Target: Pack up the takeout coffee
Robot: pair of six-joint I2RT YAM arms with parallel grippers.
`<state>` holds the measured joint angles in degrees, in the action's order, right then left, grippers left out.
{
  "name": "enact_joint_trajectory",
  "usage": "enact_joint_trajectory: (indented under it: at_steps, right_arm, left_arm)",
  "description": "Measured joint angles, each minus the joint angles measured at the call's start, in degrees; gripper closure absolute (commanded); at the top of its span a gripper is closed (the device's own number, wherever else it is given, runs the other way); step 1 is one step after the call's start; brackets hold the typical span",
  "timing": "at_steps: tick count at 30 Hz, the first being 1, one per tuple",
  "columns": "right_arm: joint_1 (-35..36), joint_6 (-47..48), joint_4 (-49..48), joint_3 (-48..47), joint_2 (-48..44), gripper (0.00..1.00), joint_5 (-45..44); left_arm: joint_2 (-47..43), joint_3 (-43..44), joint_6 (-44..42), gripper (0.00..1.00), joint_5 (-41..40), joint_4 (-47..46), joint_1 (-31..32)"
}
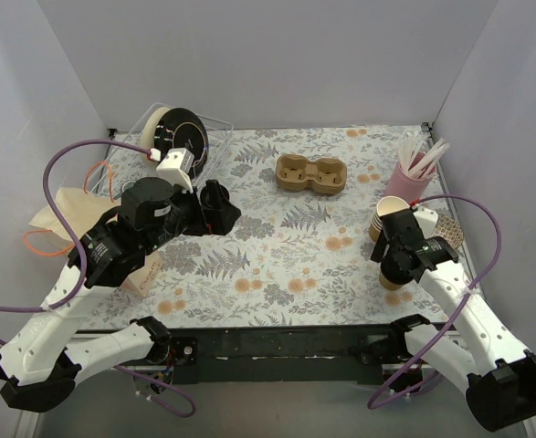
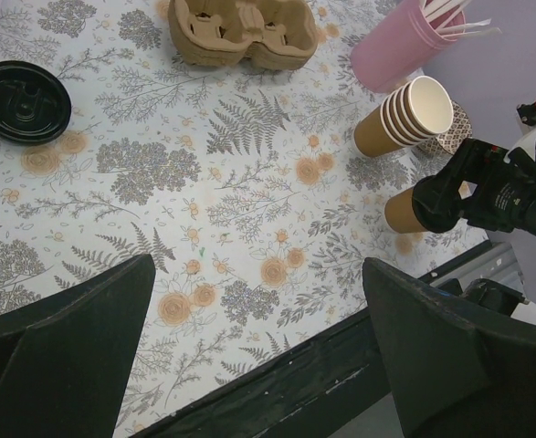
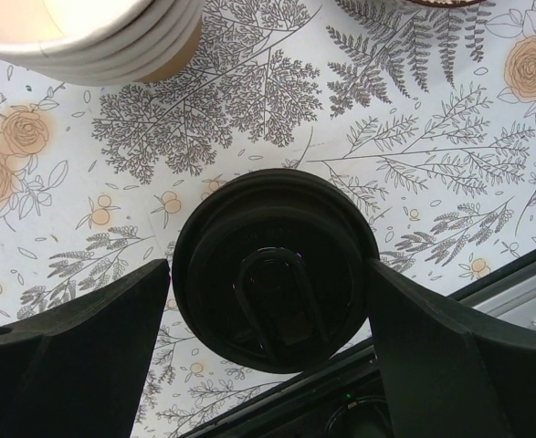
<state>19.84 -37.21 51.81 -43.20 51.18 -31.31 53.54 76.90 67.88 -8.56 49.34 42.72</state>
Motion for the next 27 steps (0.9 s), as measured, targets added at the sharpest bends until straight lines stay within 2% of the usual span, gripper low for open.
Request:
enact_joint_trajectory:
  at_steps: [5, 9, 14, 20, 21, 27]
  right_arm:
    - [-0.7, 0.1, -1.0, 1.0, 0.2, 0.14, 0.0]
    - [-0.7, 0.5, -2.8, 1.0, 0.4, 0.22, 1.4]
    - [-0.7, 3.0, -8.2, 1.8, -0.2, 0.26, 6.3]
    - [-0.7, 4.7, -11.6, 1.7, 0.8, 0.21, 11.4]
    - [-0.7, 5.0, -11.8, 1.7, 0.9, 0.17, 11.9]
    - [-0.9, 6.1, -11.5, 0.9, 1.4, 0.13, 14.7]
  left_arm:
    - [0.0, 0.1, 0.0, 0.02, 0.2, 0.0, 0.0]
    - [0.3, 0.1, -0.2, 0.02, 1.3, 0.1, 0.0]
    - [2.4, -0.3, -0.2, 0.11, 4.1, -0.3, 0.0]
    - [4.7, -8.5, 2.9, 0.22, 12.5, -5.9, 0.0]
    - [5.3, -10.3, 3.8, 0.23, 14.1, -7.6, 0.0]
    - [12.6, -17.8, 9.3, 0.25, 21.8, -18.3, 0.0]
